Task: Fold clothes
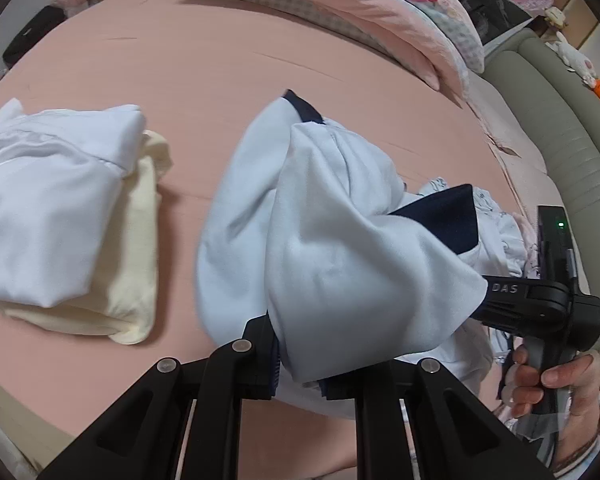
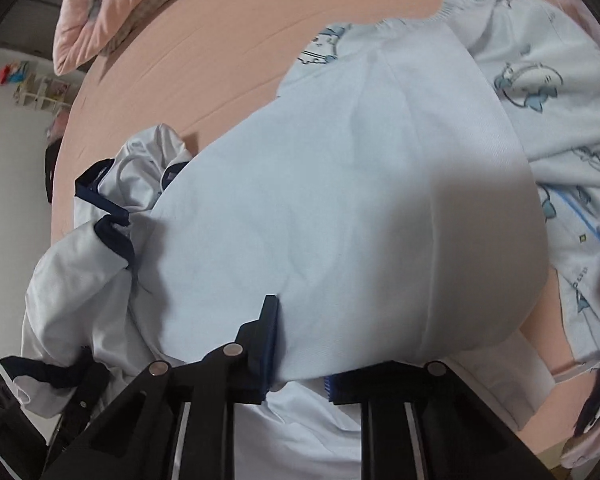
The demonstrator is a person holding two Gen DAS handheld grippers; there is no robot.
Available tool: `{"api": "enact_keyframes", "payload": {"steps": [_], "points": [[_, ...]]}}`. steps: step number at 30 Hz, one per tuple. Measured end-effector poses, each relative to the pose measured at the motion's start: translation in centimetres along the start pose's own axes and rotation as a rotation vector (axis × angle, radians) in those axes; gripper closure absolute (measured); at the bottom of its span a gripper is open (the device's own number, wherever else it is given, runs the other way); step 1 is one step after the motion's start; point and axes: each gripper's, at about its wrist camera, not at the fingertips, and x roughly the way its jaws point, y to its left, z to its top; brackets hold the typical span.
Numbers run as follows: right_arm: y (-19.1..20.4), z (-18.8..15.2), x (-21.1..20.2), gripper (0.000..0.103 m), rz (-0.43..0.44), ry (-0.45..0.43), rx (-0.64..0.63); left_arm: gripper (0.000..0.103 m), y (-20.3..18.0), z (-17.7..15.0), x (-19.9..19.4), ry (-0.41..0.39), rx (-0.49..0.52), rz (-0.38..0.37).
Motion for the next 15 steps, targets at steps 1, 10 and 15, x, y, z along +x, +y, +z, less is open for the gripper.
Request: {"api": "enact_keyframes", "payload": {"steps": [1, 10, 15], "points": [[0.0, 0.0, -0.2, 0.089, 0.001, -0.008, -0.008, 0.091, 0.2, 0.0, -0.1, -0.003, -0.002, 0.006], [0.2, 0.5, -4.5, 0.098, 0.002, -0.152, -0.051, 0.091, 1.4, 0.3, -1.7, -0.032, -0.012, 0.042], [-0.4, 0.4, -5.7, 0.098, -0.017, -0.174, -0.06, 0.091, 1.9, -0.1, -2.3, -0.047, -0.023, 0.076]]}}
